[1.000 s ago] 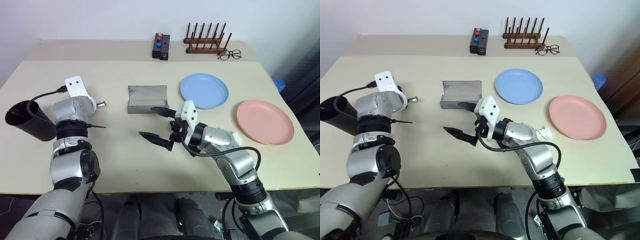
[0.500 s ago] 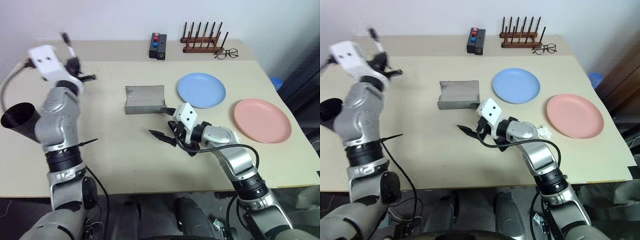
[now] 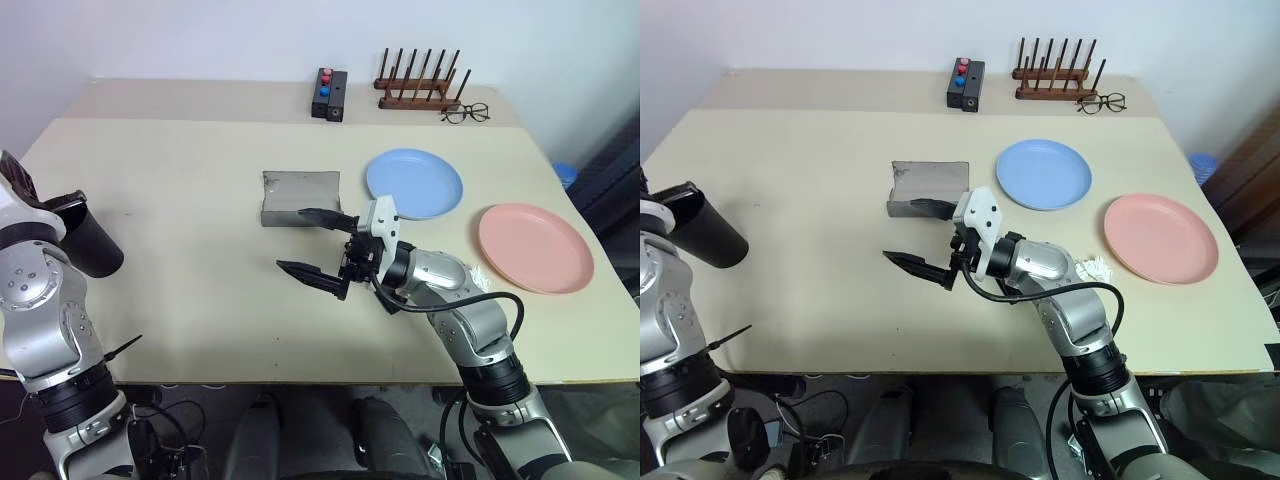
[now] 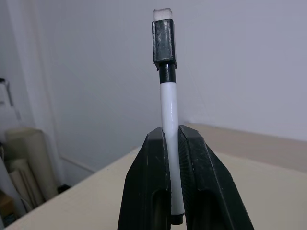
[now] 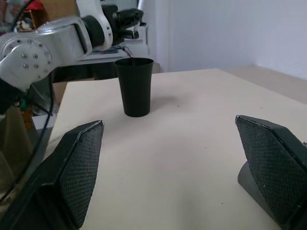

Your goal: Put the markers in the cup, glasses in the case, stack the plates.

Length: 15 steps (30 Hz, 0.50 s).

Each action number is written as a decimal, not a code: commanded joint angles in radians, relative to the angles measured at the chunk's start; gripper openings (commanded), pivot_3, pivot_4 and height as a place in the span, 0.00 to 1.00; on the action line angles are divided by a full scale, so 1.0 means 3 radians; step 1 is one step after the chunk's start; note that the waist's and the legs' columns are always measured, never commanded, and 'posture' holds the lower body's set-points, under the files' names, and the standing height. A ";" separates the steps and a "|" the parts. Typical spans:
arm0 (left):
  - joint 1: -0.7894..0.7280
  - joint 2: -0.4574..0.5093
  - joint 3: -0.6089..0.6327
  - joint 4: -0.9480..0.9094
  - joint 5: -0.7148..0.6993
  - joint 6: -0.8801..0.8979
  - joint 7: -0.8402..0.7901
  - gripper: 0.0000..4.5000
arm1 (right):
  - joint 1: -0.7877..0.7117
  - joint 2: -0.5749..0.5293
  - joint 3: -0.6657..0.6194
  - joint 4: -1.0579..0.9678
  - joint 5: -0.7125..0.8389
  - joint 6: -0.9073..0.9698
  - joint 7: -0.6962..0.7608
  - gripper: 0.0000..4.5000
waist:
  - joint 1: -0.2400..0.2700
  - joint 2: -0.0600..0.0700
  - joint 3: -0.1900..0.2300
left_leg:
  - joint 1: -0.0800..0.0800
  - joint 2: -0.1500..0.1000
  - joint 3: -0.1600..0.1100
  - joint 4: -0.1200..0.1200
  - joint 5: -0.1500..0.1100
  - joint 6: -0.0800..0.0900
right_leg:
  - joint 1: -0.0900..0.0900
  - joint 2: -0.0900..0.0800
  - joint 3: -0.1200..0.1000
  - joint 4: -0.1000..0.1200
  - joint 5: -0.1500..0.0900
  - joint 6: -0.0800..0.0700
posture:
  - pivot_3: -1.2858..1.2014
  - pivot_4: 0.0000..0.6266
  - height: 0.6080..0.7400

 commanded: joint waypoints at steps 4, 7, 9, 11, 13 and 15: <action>0.0190 -0.0104 -0.0021 -0.0172 0.0163 -0.0262 0.0162 0.00 | -0.0047 0.0012 -0.0021 -0.0096 0.0062 -0.0015 0.0020 1.00 | -0.0009 0.0001 0.0000 | 0.0000 0.0000 0.0000 -0.0002 0.0000 0.0000 | -0.0001 0.0000 0.0000 0.0000 0.0000 0.0000 | 0.52 0.24 0.99; 0.0280 -0.0135 0.0000 -0.0133 0.0267 -0.0329 0.0262 0.00 | -0.0032 0.0004 -0.0027 -0.0114 0.0056 -0.0009 0.0003 1.00 | -0.0007 0.0000 0.0000 | 0.0000 0.0000 0.0000 -0.0002 0.0000 0.0000 | -0.0002 0.0000 0.0000 0.0000 0.0000 0.0000 | 0.52 0.24 0.99; 0.0324 -0.0145 0.0007 -0.0101 0.0294 -0.0349 0.0289 0.00 | -0.0020 -0.0002 -0.0032 -0.0128 0.0054 -0.0003 -0.0010 1.00 | -0.0003 0.0000 0.0000 | 0.0000 0.0000 0.0000 -0.0002 0.0000 0.0000 | -0.0002 0.0000 0.0000 0.0000 0.0000 0.0000 | 0.52 0.24 0.99; 0.0364 -0.0156 -0.0008 -0.0041 0.0289 -0.0388 0.0276 0.00 | -0.0006 -0.0006 -0.0033 -0.0144 0.0056 0.0004 -0.0019 1.00 | -0.0001 0.0000 0.0000 | 0.0000 0.0000 0.0000 -0.0002 0.0000 0.0000 | -0.0001 0.0000 0.0000 0.0000 0.0000 0.0000 | 0.52 0.24 0.99; 0.0390 -0.0171 -0.0037 0.0024 0.0272 -0.0424 0.0257 0.00 | 0.0002 -0.0009 -0.0032 -0.0154 0.0060 0.0007 -0.0024 1.00 | 0.0000 0.0000 0.0000 | 0.0000 0.0000 0.0000 -0.0002 0.0000 0.0000 | -0.0001 0.0000 0.0000 -0.0001 0.0000 -0.0001 | 0.52 0.24 0.99; 0.0420 -0.0188 -0.0072 0.0089 0.0296 -0.0486 0.0254 0.00 | 0.0006 -0.0010 -0.0033 -0.0158 0.0063 0.0006 -0.0029 1.00 | -0.0001 0.0000 0.0000 | 0.0000 0.0000 0.0000 -0.0002 0.0000 0.0000 | -0.0002 0.0000 0.0000 -0.0001 -0.0001 -0.0001 | 0.52 0.24 0.99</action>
